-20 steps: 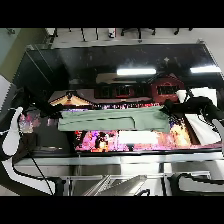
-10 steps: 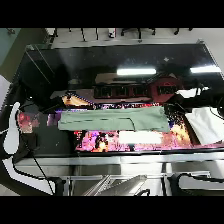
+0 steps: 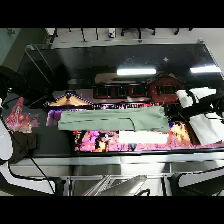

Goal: Fold the shirts.

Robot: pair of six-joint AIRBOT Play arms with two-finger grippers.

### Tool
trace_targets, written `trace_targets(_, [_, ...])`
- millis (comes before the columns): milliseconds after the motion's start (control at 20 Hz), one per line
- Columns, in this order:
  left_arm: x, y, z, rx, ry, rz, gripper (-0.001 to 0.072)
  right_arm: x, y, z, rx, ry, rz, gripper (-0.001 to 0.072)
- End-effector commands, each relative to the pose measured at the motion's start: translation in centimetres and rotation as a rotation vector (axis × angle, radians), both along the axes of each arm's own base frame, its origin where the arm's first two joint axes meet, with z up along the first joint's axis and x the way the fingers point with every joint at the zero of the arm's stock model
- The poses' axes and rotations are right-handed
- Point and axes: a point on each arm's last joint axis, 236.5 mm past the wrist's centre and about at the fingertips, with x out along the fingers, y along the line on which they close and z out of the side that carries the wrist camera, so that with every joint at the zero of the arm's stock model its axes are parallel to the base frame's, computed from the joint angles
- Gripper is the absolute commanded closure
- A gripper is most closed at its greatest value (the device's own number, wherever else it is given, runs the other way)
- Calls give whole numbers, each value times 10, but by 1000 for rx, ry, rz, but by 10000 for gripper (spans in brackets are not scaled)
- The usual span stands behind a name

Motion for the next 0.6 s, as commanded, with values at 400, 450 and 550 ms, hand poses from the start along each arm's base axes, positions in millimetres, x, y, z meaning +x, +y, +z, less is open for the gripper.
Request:
trace_targets(400, [17,-113,55,15,-262,-219,536,14,39,-41,12,-35,101,637])
trace_targets(450, [20,-133,55,8,-288,-252,643,17,41,-40,8,-45,98,692])
trace_targets(550, [20,-177,49,-6,-319,-332,690,20,40,-33,2,-55,90,692])
